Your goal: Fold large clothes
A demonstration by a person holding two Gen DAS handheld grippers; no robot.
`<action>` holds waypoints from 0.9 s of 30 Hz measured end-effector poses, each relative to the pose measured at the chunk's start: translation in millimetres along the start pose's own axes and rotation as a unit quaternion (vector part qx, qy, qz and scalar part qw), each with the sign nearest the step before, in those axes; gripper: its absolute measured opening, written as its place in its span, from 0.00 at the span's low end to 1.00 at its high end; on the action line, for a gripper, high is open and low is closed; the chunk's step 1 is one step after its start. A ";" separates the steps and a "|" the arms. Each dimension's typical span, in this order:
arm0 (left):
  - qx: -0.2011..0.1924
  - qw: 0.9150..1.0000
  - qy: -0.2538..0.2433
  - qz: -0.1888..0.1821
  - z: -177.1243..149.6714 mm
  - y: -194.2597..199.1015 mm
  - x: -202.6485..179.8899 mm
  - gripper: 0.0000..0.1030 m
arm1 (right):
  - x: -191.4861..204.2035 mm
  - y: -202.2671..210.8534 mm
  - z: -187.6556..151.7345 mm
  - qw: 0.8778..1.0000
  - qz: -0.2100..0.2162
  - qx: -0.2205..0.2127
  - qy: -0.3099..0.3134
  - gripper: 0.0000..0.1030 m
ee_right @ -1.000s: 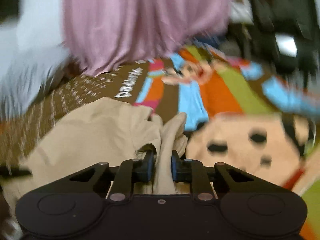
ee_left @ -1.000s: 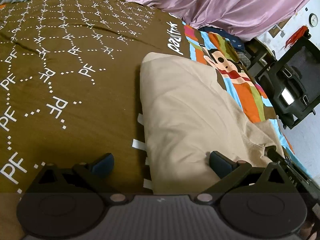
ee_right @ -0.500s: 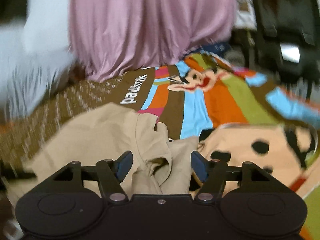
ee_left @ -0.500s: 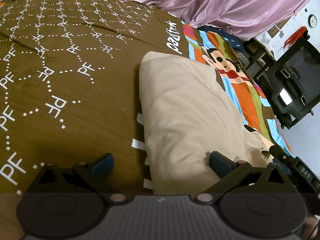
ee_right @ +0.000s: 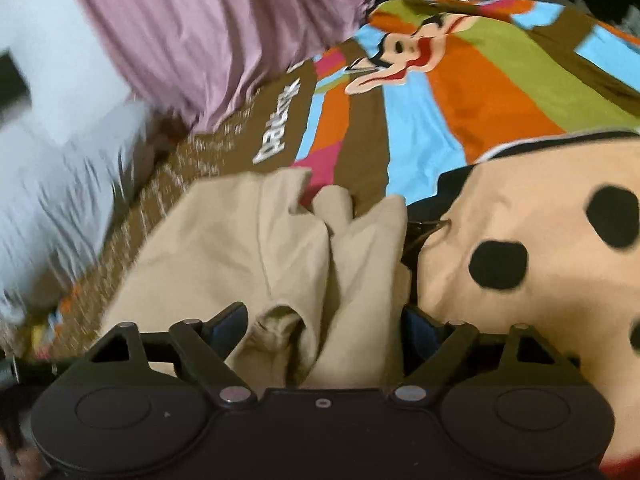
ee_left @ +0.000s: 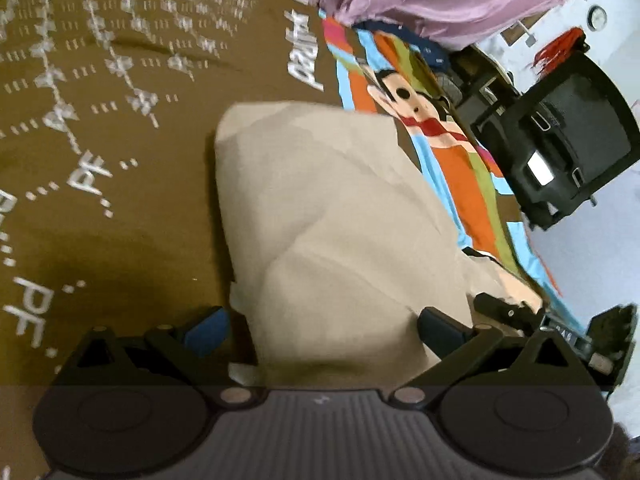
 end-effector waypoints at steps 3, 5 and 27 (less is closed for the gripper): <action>0.021 0.999 0.029 -0.019 0.7 -11.6 7.5 1.00 | -0.4 -2.0 -2.4 1.000 0.007 0.003 -0.002 0.77; 0.031 0.999 0.023 -0.024 1.7 -15.4 4.3 0.98 | 1.3 -3.9 -6.5 1.000 0.006 0.006 0.006 0.63; -0.115 0.928 -0.322 0.148 114.4 -27.4 -113.1 0.73 | 74.2 11.7 34.2 0.952 0.071 -0.215 0.205 0.21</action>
Point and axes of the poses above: each gripper's, at about its wrist camera, not at the fingertips, and y roughly against the way its jaws point, x to its left, z to its top, the point moved 6 cm from there along -y, roughly the way its jaws point, and after that the axes turned 13 degrees about -y, right-handed, at the moved point
